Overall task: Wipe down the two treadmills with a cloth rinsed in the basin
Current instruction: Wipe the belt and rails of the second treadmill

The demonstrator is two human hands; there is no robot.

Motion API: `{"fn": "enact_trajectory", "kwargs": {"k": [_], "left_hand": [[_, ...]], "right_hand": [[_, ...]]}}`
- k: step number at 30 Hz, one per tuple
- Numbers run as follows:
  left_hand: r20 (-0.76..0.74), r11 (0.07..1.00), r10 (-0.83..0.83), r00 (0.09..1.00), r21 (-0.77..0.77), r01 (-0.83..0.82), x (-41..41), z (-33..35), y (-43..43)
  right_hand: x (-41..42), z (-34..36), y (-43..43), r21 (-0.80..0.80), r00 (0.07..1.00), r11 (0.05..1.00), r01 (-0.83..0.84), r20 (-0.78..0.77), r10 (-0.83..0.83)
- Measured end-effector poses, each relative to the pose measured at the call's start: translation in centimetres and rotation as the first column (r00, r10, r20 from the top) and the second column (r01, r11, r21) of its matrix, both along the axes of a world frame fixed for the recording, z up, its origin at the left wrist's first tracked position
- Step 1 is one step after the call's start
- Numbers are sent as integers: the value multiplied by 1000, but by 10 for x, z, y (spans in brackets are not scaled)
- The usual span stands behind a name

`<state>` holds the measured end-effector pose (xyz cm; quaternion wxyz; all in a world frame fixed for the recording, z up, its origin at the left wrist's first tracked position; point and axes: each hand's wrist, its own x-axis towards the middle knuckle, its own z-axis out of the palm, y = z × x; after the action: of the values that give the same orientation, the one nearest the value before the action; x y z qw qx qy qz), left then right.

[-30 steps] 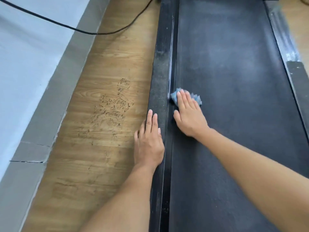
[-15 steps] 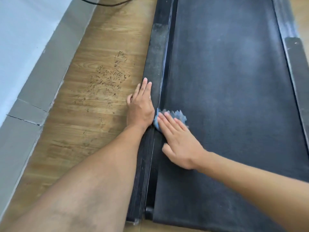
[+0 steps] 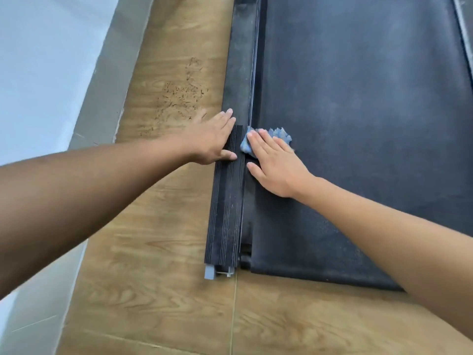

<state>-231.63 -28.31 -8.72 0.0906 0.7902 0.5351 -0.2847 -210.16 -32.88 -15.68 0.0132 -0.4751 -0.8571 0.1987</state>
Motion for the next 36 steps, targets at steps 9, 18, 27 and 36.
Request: {"fn": "enact_trajectory", "kwargs": {"k": [9, 18, 27, 36], "left_hand": [[-83, 996, 29, 996, -86, -37, 20, 1, -35], [-191, 994, 52, 980, -81, -68, 41, 10, -37], [68, 881, -461, 885, -87, 466, 64, -4, -81], [48, 829, -547, 836, -106, 548, 108, -21, -75]], "right_hand": [[32, -5, -222, 11, 960, 963, -271, -71, 271], [51, -10, -205, 59, 902, 914, -402, -146, 406], [99, 14, -171, -25, 920, 947, -322, -247, 306], [277, 25, -89, 57, 815, 814, 578, 12, -580]]}}
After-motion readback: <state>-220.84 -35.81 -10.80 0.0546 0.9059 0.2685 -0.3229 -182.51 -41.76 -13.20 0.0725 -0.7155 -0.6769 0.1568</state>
